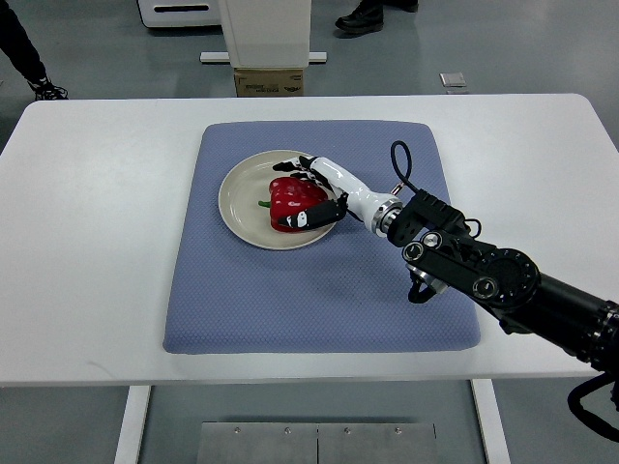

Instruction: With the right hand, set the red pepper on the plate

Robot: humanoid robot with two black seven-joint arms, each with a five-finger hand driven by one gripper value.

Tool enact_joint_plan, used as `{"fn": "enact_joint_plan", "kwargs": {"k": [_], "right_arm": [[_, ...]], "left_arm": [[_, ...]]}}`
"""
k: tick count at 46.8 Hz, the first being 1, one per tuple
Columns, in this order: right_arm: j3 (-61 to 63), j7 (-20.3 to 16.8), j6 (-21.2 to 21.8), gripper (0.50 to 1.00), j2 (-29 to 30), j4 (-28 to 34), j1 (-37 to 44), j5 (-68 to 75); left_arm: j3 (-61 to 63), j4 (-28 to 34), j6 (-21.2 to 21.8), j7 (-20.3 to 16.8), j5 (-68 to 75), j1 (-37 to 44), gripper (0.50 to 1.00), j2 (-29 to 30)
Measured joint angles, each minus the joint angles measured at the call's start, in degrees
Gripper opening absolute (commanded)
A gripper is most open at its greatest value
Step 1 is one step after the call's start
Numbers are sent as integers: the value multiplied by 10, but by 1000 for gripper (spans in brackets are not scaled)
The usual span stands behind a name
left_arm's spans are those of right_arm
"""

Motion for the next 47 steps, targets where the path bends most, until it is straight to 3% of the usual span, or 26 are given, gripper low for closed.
{"fn": "enact_joint_plan", "kwargs": {"k": [24,34,47], "right_arm": [[95,-2,0,1000,0,19,-2,8],[157,-4,1,1000,-39,40,-43,11],[316,-5,0,1000,-37,41,-113,12]], "left_arm": [[0,0,0,0,0,0,1000,0],[0,0,0,0,0,0,1000,0],[0,0,0,0,0,0,1000,0]]}}
